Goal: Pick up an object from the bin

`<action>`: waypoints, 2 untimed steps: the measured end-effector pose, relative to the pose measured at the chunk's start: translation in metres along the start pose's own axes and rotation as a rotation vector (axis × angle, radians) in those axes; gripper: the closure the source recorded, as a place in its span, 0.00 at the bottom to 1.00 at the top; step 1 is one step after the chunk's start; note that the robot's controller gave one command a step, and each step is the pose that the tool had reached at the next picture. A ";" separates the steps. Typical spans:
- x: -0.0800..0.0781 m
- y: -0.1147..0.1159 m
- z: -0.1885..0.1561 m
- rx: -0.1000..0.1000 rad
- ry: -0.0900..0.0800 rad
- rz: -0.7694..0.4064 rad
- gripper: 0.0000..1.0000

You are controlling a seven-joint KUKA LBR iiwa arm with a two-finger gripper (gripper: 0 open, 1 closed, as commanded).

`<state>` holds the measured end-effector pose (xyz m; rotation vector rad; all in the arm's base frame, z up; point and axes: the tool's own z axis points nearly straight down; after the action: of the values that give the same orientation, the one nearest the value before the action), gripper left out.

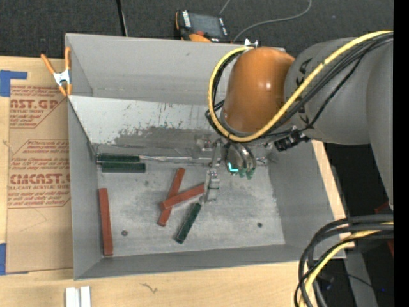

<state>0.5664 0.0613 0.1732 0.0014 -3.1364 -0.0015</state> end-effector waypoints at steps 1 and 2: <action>0.043 -0.019 0.100 0.001 0.004 0.100 0.00; 0.040 -0.019 0.096 0.000 -0.004 0.099 1.00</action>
Offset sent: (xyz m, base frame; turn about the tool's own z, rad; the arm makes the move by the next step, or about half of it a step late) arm -0.0403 -0.0198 -0.0947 0.1005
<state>0.5257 0.0424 0.0775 -0.1545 -3.1370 -0.0016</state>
